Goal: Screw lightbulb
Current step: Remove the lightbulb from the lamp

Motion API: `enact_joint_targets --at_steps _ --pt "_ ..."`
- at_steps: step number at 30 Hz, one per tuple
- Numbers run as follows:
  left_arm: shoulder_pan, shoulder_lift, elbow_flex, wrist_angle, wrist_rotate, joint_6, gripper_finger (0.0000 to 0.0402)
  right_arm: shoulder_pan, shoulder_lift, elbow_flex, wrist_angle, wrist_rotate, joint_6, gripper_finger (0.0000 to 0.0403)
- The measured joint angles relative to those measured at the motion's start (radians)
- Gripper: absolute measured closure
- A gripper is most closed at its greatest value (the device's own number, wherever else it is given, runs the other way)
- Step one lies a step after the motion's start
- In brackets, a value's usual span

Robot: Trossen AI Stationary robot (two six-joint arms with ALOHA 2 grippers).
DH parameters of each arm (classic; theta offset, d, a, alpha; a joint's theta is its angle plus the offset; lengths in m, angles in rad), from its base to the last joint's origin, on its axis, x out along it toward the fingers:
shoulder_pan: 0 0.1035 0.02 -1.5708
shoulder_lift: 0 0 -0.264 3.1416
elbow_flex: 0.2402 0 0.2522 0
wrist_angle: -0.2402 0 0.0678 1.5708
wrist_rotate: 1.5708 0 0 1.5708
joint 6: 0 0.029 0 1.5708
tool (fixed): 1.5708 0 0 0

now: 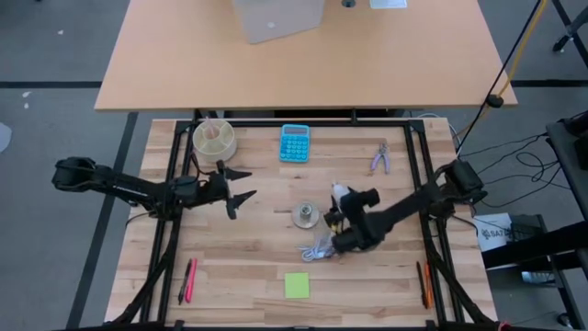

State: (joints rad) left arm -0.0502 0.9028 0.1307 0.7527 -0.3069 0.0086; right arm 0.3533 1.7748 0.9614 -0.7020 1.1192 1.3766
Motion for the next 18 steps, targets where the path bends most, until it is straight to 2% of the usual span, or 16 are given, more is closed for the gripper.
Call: enact_joint_targets --at_steps 3,11,18 --pt "0.000 0.000 0.000 0.000 0.000 0.000 0.0111 0.054 0.000 -0.050 0.064 0.006 0.084 0.0124" --pt "0.000 0.000 0.000 0.000 0.000 -0.011 0.0111 0.123 0.000 -0.189 0.299 0.041 0.160 0.0124" --pt "0.000 0.000 0.000 -0.007 0.006 -0.025 0.0111 0.123 0.000 -0.274 0.479 -0.027 0.159 0.0124"
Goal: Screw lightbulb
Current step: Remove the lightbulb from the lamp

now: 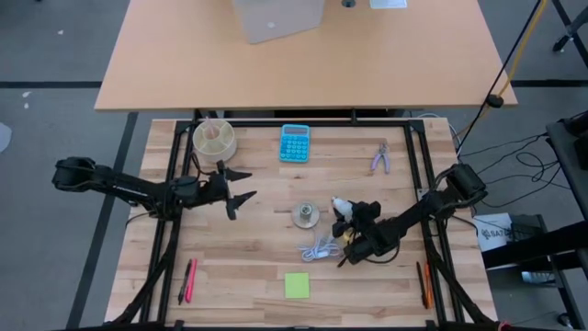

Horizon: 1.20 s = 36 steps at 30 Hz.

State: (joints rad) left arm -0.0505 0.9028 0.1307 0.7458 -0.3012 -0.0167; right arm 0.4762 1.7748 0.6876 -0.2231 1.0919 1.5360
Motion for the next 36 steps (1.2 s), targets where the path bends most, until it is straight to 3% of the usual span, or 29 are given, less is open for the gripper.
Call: enact_joint_targets --at_steps 10,23,36 --pt "0.000 0.000 0.000 -0.016 0.003 -0.002 0.0111 0.004 0.000 -0.041 0.093 -0.002 -0.023 0.0124" --pt "0.000 0.000 0.000 -0.020 0.003 -0.002 0.0111 0.000 0.001 -0.040 0.094 -0.114 -0.011 0.0123" --pt "0.000 0.000 0.000 -0.020 0.003 -0.006 0.0111 -0.002 0.003 -0.041 0.147 -0.158 -0.061 0.0079"
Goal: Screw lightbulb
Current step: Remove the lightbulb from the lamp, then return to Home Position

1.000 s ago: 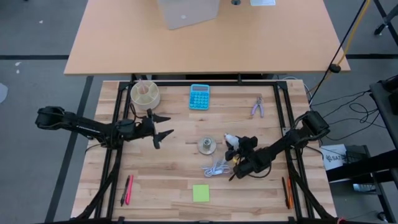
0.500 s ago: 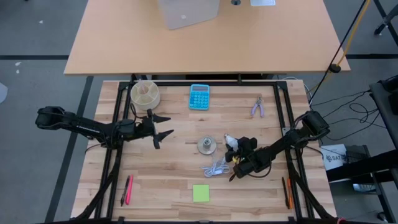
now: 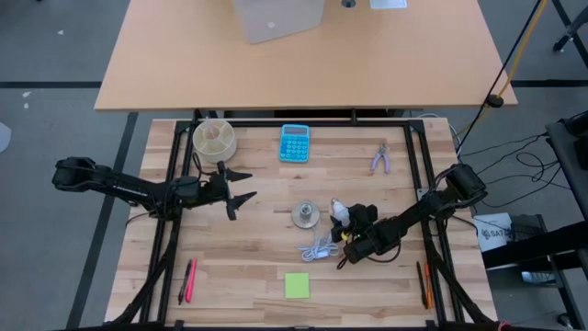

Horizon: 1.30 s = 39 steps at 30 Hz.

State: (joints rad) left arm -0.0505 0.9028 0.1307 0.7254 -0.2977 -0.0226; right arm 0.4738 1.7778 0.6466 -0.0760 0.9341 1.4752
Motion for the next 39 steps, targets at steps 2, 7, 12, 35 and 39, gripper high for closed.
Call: enact_joint_targets --at_steps 2,7,12,35,39 --pt "0.000 0.000 0.000 0.000 0.000 -0.002 0.0111 -0.006 -0.001 0.001 0.013 -0.001 -0.021 0.0068" --pt "0.000 0.000 0.000 0.000 0.000 -0.002 0.0111 -0.016 -0.001 0.001 0.046 -0.001 -0.083 0.0048" --pt "0.000 0.000 0.000 0.000 0.000 -0.002 0.0111 -0.016 -0.001 0.001 0.088 0.003 -0.163 0.0047" --pt "0.000 0.000 0.000 0.000 0.000 -0.001 0.0111 -0.030 -0.099 0.001 0.129 0.195 -0.419 0.0048" --pt "0.000 0.000 0.000 0.000 0.000 0.000 0.0111 -0.030 -0.187 0.001 0.170 0.239 -0.600 0.0048"
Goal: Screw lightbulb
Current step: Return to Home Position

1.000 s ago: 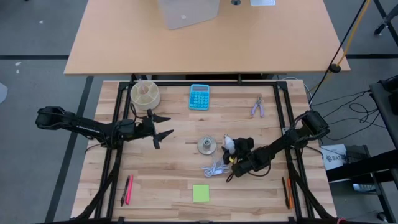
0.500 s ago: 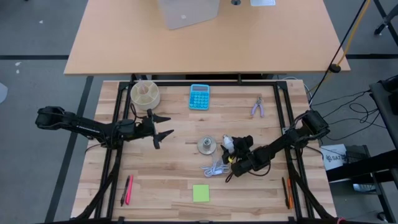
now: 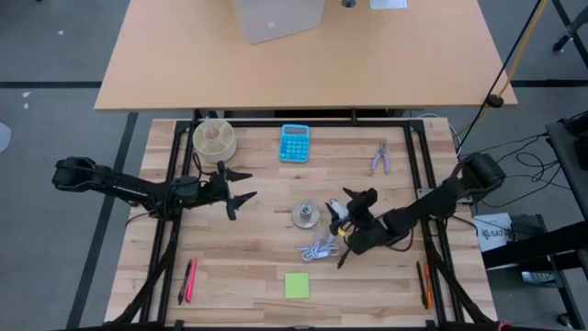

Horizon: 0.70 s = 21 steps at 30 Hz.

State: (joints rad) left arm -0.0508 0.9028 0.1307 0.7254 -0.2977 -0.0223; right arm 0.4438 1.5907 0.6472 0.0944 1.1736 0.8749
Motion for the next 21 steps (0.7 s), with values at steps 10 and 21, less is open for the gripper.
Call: enact_joint_targets --at_steps 10,21 --pt "0.000 0.000 0.000 0.001 0.000 0.025 0.0111 0.000 -0.247 0.000 0.396 -0.009 -0.903 0.0064" --pt "0.000 -0.051 0.000 0.044 -0.032 0.119 0.0219 0.000 -0.511 0.000 0.364 -0.237 -1.339 0.0305"
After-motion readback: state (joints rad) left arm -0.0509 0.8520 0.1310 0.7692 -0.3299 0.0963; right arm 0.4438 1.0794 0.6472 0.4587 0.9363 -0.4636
